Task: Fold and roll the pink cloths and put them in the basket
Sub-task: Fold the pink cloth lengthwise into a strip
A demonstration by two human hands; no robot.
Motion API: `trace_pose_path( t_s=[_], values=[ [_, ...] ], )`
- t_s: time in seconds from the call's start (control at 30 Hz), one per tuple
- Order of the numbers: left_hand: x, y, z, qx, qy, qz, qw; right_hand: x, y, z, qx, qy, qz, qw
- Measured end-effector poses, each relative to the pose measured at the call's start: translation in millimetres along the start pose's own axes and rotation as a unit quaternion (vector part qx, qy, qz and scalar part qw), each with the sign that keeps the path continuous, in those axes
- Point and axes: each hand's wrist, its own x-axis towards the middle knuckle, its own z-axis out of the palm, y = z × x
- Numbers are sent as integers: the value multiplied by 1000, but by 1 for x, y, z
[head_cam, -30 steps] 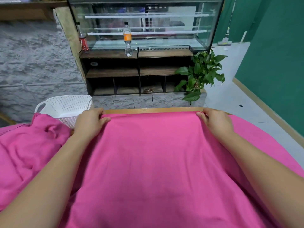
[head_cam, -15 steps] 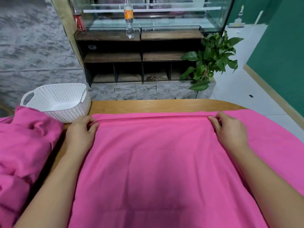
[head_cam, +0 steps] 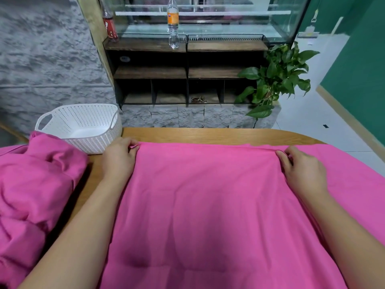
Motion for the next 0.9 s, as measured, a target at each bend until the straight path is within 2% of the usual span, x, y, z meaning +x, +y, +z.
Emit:
trace_pose_path(
  t_s=[0.2,0.37,0.63,0.9],
  values=[
    [-4,-3,-1,-18,16,-12,1000,4,-6,1,-9,-37,-8,999],
    [-5,-4,1,-13,38,-38,998,24,-11,1,51,-126,8,991],
    [-5,-2,1,6,53,-44,998,58,-12,10,31,-77,93,992],
    [-3,-1,1,41,54,-69,995,35,-7,32,-9,10,41,999]
  ],
)
